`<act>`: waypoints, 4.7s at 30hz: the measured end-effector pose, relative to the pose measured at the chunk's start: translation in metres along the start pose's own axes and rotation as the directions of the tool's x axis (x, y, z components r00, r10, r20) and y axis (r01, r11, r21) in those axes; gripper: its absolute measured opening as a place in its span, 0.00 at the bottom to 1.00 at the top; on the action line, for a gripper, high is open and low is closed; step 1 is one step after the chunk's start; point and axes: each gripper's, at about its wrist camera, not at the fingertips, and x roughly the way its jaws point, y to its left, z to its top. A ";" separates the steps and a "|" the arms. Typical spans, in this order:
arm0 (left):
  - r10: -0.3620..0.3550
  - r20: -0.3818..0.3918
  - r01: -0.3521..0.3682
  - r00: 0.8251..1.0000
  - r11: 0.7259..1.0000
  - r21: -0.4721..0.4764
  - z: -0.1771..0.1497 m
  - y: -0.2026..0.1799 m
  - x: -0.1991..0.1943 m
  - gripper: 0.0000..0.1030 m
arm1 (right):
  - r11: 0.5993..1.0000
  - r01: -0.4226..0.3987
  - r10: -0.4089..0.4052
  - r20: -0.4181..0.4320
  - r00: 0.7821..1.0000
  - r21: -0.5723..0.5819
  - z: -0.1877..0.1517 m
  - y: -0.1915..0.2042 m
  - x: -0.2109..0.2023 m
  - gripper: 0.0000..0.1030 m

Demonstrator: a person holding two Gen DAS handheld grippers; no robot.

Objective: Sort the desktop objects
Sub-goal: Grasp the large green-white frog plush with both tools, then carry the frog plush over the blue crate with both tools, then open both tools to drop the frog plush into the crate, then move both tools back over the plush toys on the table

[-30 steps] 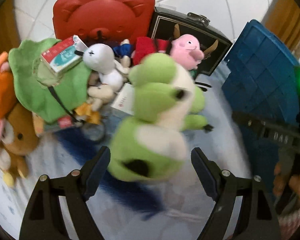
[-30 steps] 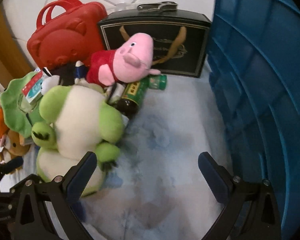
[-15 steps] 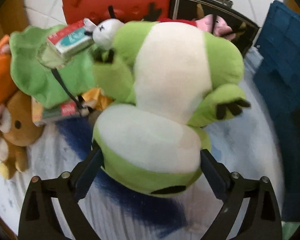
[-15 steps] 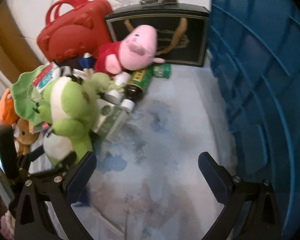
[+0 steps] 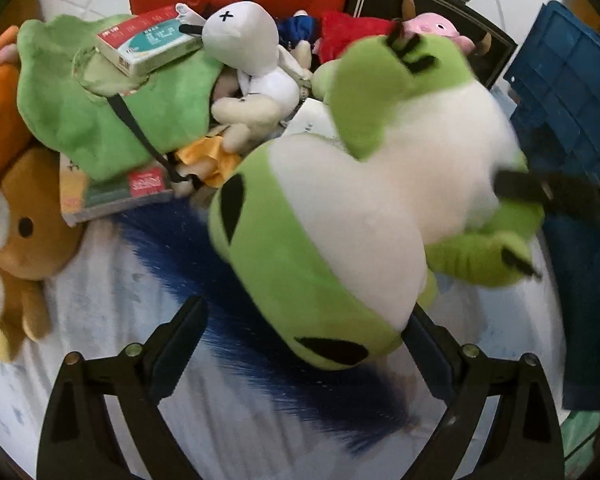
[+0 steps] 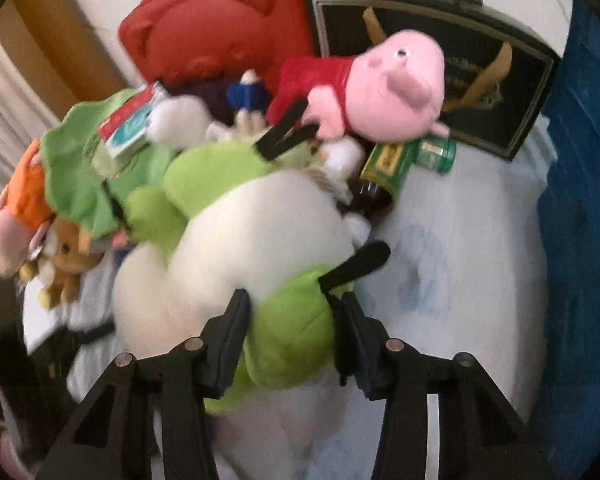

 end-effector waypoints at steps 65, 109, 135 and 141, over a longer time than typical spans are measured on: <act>-0.419 0.417 0.071 0.807 0.769 0.635 -0.055 -0.413 -0.296 0.67 | 0.922 0.135 -0.353 0.649 0.674 0.362 -0.276 -0.146 -0.438 0.44; -0.121 0.586 0.013 0.802 0.983 0.184 -0.070 -0.218 -0.298 0.90 | 0.968 0.208 -0.249 0.669 0.700 0.143 -0.229 -0.065 -0.397 1.00; 0.060 0.301 -0.044 0.952 0.997 -0.059 0.029 0.060 -0.114 0.90 | 0.963 0.187 -0.249 0.370 0.895 0.196 -0.044 0.009 -0.159 1.00; 0.074 0.296 -0.058 0.952 0.996 -0.064 0.082 0.054 -0.063 0.90 | 0.971 0.150 -0.202 0.310 0.929 0.184 0.003 -0.013 -0.099 1.00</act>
